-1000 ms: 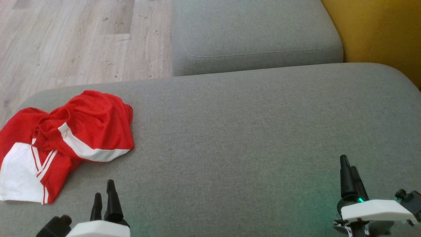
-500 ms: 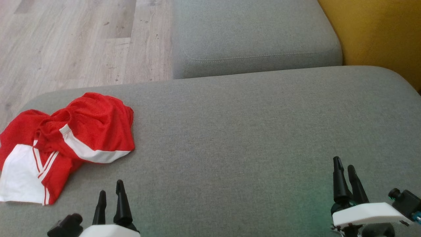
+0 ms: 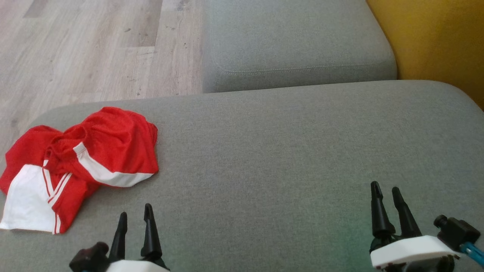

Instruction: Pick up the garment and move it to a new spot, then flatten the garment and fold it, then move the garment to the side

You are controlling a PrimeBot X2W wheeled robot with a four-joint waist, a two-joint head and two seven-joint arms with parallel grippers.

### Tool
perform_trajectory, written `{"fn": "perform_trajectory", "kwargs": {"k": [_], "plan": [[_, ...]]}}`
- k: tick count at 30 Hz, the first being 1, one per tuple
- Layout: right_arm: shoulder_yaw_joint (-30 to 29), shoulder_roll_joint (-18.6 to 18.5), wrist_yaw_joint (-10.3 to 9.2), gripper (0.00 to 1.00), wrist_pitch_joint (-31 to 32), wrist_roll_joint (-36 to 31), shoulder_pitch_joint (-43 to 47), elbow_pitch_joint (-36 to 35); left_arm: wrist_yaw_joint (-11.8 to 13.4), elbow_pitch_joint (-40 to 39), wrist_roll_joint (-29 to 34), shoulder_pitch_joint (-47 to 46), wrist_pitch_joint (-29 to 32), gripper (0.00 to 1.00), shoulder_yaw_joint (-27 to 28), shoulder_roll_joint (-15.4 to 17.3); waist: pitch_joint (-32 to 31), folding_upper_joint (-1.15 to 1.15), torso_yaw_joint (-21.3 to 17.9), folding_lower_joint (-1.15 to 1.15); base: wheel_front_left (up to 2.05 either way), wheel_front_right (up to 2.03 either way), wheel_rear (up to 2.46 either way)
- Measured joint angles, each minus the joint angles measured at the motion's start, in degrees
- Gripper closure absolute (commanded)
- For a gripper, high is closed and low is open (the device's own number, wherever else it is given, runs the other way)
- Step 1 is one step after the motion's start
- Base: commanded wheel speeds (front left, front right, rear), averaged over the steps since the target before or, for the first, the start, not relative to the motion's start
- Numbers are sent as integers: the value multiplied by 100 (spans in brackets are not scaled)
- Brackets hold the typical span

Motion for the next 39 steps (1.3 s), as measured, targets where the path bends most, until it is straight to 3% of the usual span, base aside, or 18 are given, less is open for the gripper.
{"fn": "perform_trajectory", "kwargs": {"k": [20, 39], "plan": [[212, -1, 0, 0, -353, -1384, 148, -89, 101, -97, 1527, 214, -353, 0, -242, 34, -221, 0, 43, 0, 0, 0, 0], [263, -1, 0, 0, -645, -2477, 409, 187, 303, -138, 2551, 414, -664, 0, -355, 41, -438, 0, 73, 0, 0, 0, 0]]}}
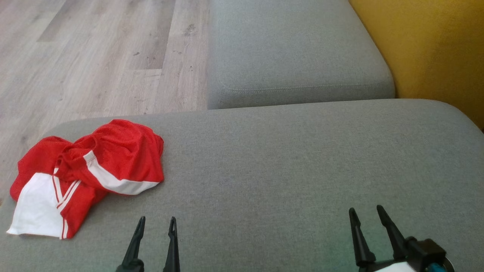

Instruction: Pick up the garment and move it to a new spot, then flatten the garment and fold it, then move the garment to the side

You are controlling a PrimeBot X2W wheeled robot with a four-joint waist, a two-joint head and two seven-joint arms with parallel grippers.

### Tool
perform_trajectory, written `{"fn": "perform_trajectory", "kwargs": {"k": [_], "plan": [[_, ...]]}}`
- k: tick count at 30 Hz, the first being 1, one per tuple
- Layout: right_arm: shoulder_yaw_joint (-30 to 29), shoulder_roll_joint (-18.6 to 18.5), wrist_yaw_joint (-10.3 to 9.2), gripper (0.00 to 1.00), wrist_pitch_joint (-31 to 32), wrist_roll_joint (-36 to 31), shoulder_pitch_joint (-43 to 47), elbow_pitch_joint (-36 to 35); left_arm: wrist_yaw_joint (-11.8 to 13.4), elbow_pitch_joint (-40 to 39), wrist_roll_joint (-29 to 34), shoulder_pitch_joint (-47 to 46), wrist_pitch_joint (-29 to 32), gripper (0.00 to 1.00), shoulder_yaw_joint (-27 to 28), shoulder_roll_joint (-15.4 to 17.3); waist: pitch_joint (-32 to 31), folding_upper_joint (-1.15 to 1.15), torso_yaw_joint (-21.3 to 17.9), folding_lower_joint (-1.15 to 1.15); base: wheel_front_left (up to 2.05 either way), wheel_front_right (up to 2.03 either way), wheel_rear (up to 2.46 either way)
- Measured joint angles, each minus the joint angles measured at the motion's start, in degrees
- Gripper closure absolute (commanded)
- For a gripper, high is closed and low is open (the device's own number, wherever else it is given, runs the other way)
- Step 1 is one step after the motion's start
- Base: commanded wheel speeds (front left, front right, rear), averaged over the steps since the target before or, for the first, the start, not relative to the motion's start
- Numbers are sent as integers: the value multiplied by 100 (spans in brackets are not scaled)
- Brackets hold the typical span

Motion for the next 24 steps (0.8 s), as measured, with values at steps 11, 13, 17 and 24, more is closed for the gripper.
{"fn": "perform_trajectory", "kwargs": {"k": [11, 13, 17, 24], "plan": [[-1, 0, 0, 0, 0, -178, 21, 91, 0, 12, 12, 6, 0, 0, 2, 0, -12, 0, 6, 0, 0, 0, 0], [-4, 0, 0, 0, 0, -178, 21, 91, -1, 18, 12, 6, 0, 0, 3, 0, -5, 0, 11, 0, 0, 0, 0], [-60, 0, 0, 0, 0, -178, 21, 90, -1, 45, 9, 6, 0, 0, 3, 0, 38, 0, 41, 0, 0, 0, 0], [-98, 0, 0, 0, 0, -237, 20, 51, 43, 77, -56, 4, -5, 0, 13, -1, 177, 0, 226, 0, 0, 0, 0]]}}
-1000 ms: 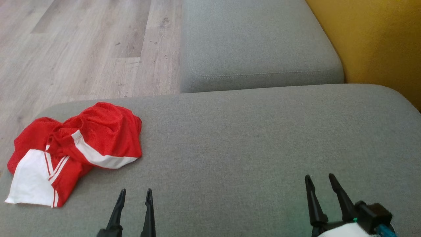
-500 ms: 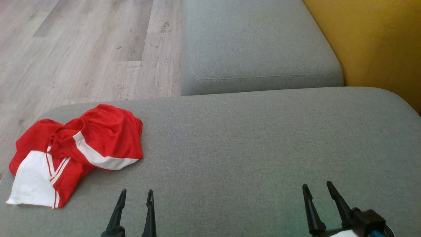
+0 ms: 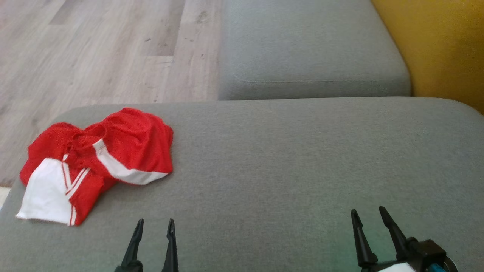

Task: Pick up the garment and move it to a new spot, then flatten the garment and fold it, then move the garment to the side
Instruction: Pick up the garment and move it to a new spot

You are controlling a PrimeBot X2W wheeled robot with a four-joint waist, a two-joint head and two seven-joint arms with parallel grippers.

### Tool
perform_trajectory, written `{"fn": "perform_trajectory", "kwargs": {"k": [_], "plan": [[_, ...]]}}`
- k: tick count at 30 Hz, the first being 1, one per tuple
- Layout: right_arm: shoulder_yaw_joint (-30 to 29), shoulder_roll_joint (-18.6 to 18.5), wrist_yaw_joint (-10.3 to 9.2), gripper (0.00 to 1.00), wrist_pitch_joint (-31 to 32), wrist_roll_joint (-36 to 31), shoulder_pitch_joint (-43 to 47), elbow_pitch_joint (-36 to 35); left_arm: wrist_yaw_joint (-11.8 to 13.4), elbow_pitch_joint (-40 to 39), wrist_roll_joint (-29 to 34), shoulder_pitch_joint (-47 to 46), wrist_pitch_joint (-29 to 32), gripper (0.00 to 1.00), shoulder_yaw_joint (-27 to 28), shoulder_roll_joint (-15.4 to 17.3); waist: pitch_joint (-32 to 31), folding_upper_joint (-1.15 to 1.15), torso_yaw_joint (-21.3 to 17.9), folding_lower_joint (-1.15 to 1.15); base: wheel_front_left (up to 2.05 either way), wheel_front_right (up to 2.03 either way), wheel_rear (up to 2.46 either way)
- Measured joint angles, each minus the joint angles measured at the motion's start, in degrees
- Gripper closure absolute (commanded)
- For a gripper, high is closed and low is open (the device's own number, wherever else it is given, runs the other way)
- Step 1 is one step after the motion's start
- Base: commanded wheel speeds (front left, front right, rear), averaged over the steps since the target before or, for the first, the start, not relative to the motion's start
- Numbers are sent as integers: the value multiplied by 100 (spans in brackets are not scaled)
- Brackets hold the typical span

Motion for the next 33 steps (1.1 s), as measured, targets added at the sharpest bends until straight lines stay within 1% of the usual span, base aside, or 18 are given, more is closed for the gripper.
{"fn": "perform_trajectory", "kwargs": {"k": [4, 8, 17, 23, 27, 33], "plan": [[-13, 0, 0, 0, 0, -25, -2, -27, -1, 5, 1, -6, 0, 0, 37, 1, 62, 0, 220, 0, 0, 0, 0], [-16, 0, 0, 0, 0, -20, -13, -43, -5, 8, 12, -15, 0, 0, 140, 3, 120, 0, 531, 0, 0, 0, 0], [18, 0, 0, 0, 0, 127, -94, -104, -52, 18, 112, -18, 0, 0, 281, 5, 242, 0, 1421, 0, 0, 0, 0], [89, 0, 0, 0, 0, 120, -176, -126, -12, -4, 109, -13, 0, 0, 416, 8, 350, 0, 1999, 0, 0, 0, 0], [174, 0, 0, 0, 0, 67, -381, -113, 102, -126, 100, -13, 0, 0, 549, 10, 495, 0, 2183, 1, 0, 0, 0], [175, 0, 0, 0, 0, 2, -452, -68, 201, -216, 1, -15, 0, 0, 593, 5, 628, 0, 2309, 1, 0, 0, 0]]}}
